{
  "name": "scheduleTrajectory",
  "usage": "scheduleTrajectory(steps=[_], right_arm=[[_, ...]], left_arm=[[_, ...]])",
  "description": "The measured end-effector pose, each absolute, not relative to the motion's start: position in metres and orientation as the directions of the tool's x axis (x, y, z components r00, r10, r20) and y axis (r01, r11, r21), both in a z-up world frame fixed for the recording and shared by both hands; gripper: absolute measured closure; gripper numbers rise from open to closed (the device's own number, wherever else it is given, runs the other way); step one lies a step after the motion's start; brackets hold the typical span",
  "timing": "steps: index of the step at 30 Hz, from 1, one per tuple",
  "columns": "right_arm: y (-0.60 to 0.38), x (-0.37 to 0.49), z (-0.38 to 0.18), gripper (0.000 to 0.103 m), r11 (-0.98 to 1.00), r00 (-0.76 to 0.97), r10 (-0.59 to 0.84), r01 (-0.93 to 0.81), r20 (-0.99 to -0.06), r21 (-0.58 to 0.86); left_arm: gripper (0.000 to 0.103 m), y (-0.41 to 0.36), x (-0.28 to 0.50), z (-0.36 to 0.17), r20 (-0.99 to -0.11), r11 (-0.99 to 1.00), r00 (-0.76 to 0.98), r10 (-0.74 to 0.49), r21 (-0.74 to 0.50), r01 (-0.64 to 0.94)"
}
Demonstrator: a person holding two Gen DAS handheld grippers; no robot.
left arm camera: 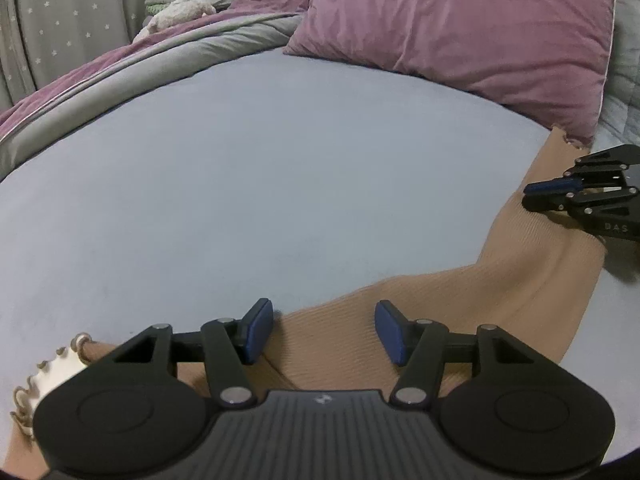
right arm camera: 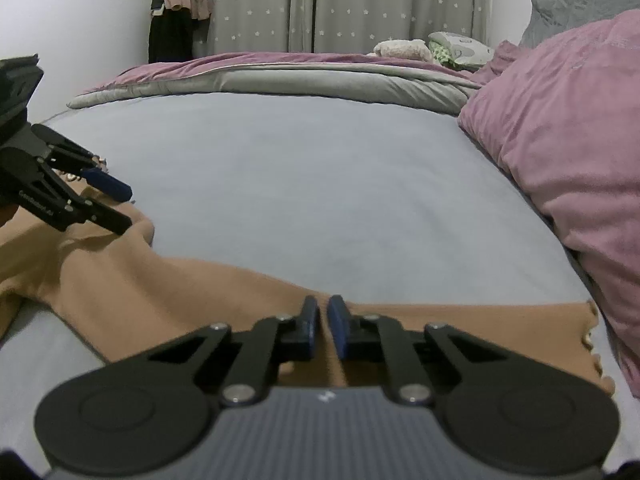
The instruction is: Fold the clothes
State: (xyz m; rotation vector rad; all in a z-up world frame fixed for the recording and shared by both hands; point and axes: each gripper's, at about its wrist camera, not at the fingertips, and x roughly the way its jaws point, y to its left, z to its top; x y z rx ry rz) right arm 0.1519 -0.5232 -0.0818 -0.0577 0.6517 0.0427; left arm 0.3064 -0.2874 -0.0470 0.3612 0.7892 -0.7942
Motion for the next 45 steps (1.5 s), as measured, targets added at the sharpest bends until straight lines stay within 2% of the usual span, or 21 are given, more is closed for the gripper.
scheduleTrajectory(steps=[1,2,3,4,6,13,15,20,24,25,26,27,28,30,34,39,45], right_arm=[[-0.521,0.152,-0.081,0.095,0.997,0.796,0.016,-0.058,-0.605,-0.051],[-0.520,0.151,-0.081,0.095,0.996,0.798,0.010,-0.059,-0.603,-0.061],[-0.518,0.150,-0.081,0.096,0.996,0.802,0.000,-0.053,-0.597,-0.072],[-0.516,0.149,-0.080,0.096,0.995,0.806,-0.010,-0.048,-0.592,-0.082],[-0.512,0.146,-0.079,0.097,0.994,0.817,-0.036,-0.031,-0.575,-0.106],[-0.501,0.136,-0.069,0.097,0.975,0.871,-0.178,0.093,-0.459,-0.201],[-0.500,0.139,-0.069,0.097,0.969,0.874,-0.207,0.119,-0.441,-0.219],[-0.495,0.165,-0.085,0.097,0.950,0.822,-0.245,0.098,-0.514,-0.296],[-0.491,0.172,-0.091,0.095,0.934,0.805,-0.279,0.100,-0.524,-0.343],[-0.490,0.171,-0.091,0.090,0.931,0.807,-0.288,0.110,-0.516,-0.347],[-0.490,0.170,-0.090,0.078,0.929,0.809,-0.296,0.120,-0.508,-0.350],[-0.490,0.167,-0.087,0.071,0.930,0.813,-0.300,0.134,-0.499,-0.341],[-0.490,0.164,-0.085,0.063,0.932,0.817,-0.305,0.148,-0.489,-0.332],[-0.490,0.159,-0.079,0.062,0.934,0.824,-0.312,0.174,-0.473,-0.312],[-0.475,0.155,-0.070,0.063,0.962,0.812,-0.240,0.126,-0.532,-0.241],[-0.458,0.154,-0.072,0.063,0.969,0.767,-0.234,0.130,-0.597,-0.212],[-0.488,0.149,-0.073,0.062,0.962,0.733,-0.271,0.225,-0.624,-0.153]], left_arm=[[0.055,-0.287,0.307,-0.048,-0.748,0.672,0.437,-0.500,-0.016,0.741],[0.064,-0.288,0.305,-0.048,-0.744,0.679,0.440,-0.503,-0.025,0.734],[0.081,-0.288,0.302,-0.047,-0.737,0.685,0.448,-0.506,-0.028,0.728],[0.092,-0.288,0.300,-0.046,-0.730,0.691,0.456,-0.509,-0.030,0.722],[0.098,-0.289,0.292,-0.047,-0.710,0.709,0.495,-0.501,-0.008,0.705],[0.100,-0.279,0.266,-0.042,-0.547,0.800,0.675,-0.494,0.019,0.600],[0.100,-0.278,0.269,-0.044,-0.529,0.817,0.698,-0.483,0.016,0.577],[0.098,-0.294,0.274,-0.061,-0.574,0.818,0.697,-0.429,0.081,0.570],[0.095,-0.304,0.272,-0.064,-0.580,0.814,0.710,-0.399,0.134,0.566],[0.094,-0.304,0.271,-0.062,-0.575,0.814,0.716,-0.397,0.141,0.564],[0.089,-0.304,0.268,-0.059,-0.567,0.815,0.718,-0.404,0.134,0.564],[0.085,-0.302,0.265,-0.055,-0.558,0.817,0.719,-0.415,0.118,0.564],[0.084,-0.301,0.262,-0.052,-0.548,0.819,0.719,-0.427,0.103,0.565],[0.084,-0.299,0.254,-0.046,-0.538,0.819,0.712,-0.452,0.067,0.571],[0.084,-0.294,0.233,-0.037,-0.533,0.802,0.676,-0.509,-0.009,0.597],[0.084,-0.302,0.222,-0.051,-0.592,0.784,0.608,-0.529,-0.067,0.617],[0.084,-0.306,0.216,-0.059,-0.584,0.800,0.628,-0.515,-0.064,0.596]])
